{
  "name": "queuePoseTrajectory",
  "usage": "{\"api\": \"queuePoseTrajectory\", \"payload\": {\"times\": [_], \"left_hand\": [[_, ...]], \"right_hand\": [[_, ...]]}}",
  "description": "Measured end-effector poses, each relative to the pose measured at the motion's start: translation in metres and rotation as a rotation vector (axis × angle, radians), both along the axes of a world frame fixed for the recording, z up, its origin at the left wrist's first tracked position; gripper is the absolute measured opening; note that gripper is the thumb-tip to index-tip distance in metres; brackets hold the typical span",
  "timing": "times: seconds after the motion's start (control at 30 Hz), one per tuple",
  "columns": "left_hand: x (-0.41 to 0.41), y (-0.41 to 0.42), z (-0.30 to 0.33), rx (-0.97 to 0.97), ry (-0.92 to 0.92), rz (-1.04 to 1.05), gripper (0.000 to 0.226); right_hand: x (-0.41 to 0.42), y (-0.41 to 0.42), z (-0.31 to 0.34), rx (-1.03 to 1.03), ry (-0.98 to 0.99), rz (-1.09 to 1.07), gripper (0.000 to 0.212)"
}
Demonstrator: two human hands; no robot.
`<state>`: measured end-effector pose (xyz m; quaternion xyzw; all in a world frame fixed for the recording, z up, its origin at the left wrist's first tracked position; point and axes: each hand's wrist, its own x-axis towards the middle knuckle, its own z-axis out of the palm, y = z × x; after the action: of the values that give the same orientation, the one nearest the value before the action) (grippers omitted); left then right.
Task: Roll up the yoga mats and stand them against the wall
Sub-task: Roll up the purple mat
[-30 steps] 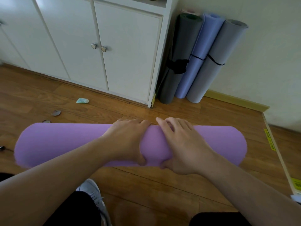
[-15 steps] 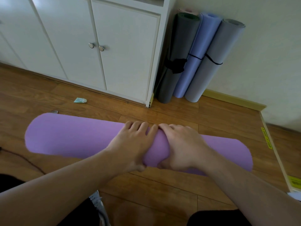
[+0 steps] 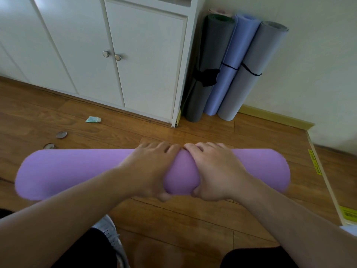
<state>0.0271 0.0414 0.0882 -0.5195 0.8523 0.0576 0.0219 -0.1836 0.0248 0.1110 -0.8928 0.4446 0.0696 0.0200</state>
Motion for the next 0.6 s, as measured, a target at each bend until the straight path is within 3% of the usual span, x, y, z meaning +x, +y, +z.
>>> {"api": "queuePoseTrajectory", "payload": {"times": [0.07,0.2,0.4,0.6], "left_hand": [[-0.009,0.006,-0.009,-0.069,-0.056,-0.029,0.13],[-0.021,0.008,-0.02,-0.104,-0.077,-0.047,0.116],[0.001,-0.014,0.0,0.071,0.044,0.056,0.11],[0.007,-0.012,0.004,0.087,0.11,0.107,0.108]], "right_hand": [[0.002,0.001,0.0,0.075,-0.011,-0.036,0.102],[0.003,0.003,0.001,0.145,-0.005,-0.068,0.103],[0.011,0.015,0.007,-0.103,0.118,0.057,0.135],[0.012,0.004,0.0,-0.148,0.059,0.049,0.111]]}}
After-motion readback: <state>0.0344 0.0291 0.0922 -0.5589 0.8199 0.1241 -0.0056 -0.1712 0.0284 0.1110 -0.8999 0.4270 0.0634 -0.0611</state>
